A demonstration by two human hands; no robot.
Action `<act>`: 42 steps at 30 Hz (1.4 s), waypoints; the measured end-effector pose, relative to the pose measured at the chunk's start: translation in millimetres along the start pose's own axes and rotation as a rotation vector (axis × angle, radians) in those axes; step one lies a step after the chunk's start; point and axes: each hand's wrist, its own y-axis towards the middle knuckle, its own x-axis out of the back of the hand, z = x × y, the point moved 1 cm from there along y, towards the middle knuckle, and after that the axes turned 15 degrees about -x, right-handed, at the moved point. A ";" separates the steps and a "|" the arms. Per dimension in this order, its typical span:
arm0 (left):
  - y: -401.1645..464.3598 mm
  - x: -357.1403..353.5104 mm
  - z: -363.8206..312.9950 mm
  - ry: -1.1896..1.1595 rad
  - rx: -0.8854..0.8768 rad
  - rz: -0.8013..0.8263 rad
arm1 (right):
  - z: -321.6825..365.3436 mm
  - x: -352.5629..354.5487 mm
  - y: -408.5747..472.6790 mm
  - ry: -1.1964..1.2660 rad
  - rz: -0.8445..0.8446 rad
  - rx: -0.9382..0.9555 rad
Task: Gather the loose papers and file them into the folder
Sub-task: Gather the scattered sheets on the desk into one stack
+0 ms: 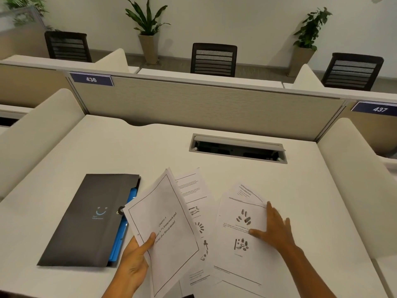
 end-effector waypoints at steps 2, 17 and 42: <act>0.3 -1.3 0.6 0.006 -0.006 0.001 | 0.9 -2.4 -2.8 0.020 -0.026 0.015; 3.0 -5.1 2.0 0.020 -0.017 0.020 | 19.3 -11.5 -28.3 0.121 -0.278 0.040; -2.0 -2.8 -10.4 -0.003 0.007 0.197 | 55.3 70.7 -115.0 0.966 -0.173 0.012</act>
